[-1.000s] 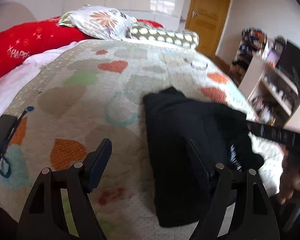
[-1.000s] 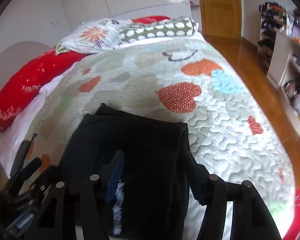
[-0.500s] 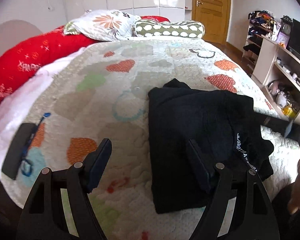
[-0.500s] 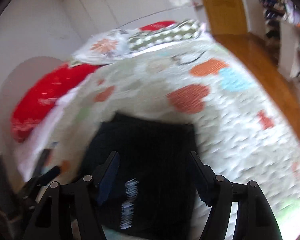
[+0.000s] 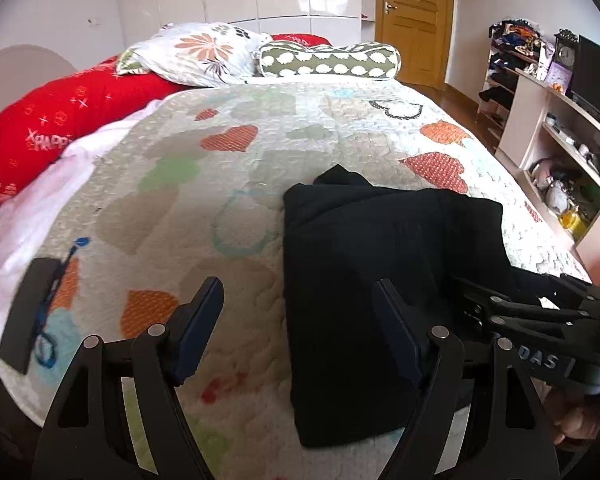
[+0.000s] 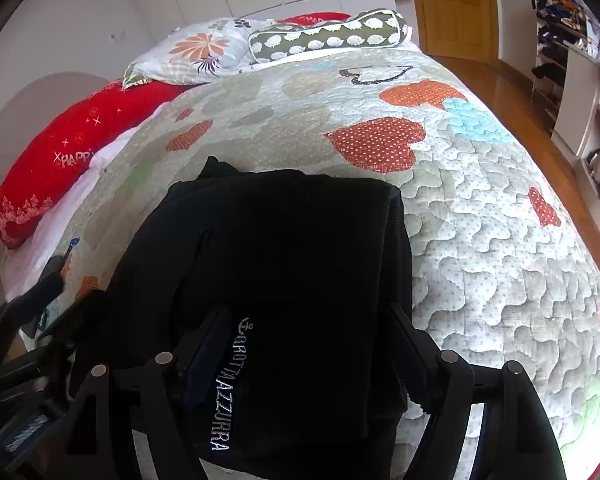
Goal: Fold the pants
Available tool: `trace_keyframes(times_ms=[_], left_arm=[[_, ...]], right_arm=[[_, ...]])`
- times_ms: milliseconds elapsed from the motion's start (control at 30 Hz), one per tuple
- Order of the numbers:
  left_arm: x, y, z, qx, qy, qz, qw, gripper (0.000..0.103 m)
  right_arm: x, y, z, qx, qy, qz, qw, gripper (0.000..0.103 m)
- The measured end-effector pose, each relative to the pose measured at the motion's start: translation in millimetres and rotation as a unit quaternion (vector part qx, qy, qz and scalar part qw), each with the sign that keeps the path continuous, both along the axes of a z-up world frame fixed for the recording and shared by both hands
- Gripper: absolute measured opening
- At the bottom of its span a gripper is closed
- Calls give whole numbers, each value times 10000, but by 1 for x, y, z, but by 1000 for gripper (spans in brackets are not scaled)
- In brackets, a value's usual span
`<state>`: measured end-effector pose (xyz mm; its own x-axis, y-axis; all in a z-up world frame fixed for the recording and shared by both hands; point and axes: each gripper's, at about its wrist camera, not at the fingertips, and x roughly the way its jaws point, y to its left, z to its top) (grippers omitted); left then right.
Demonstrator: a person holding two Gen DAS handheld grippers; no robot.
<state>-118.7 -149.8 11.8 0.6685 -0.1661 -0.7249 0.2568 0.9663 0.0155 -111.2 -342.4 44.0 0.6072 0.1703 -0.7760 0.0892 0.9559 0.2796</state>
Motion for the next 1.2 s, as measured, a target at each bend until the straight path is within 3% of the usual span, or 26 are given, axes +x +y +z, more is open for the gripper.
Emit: trace_keyframes(times_ms=[167,433,600,800,967,1133,1167,1200], left_arm=[[14,7,-10,-341,111,-5,9994,78],[19,-2,-27,-359,115,-206,9991,78],[20,7,-32,-601,320,-305,9972,78],[9,3,-26,-207,-74,-379,9990,78],[11,0,-29,-150,-134,-351,9992,78],[12,0,-30,-156,-141,-333,9992,79],[12,0,-30,-163,-146,-335,9992,79],[12,0,-30,-181,-138,-340,9992,79]], right_arm=[[-4,-1,1,-15,-25,-28,10000,76],[-11,-9,-9,-137,187,-158,9996,80],[-22,-10,-11,-205,154,-184,9995,80],[-28,-13,2,-107,149,-355,9992,80],[-20,-19,25,-390,-279,-562,9973,80],[21,-17,7,-463,56,-523,9975,80],[24,-18,3,-288,-8,-474,9985,73],[25,-19,2,-163,-73,-375,9991,59]])
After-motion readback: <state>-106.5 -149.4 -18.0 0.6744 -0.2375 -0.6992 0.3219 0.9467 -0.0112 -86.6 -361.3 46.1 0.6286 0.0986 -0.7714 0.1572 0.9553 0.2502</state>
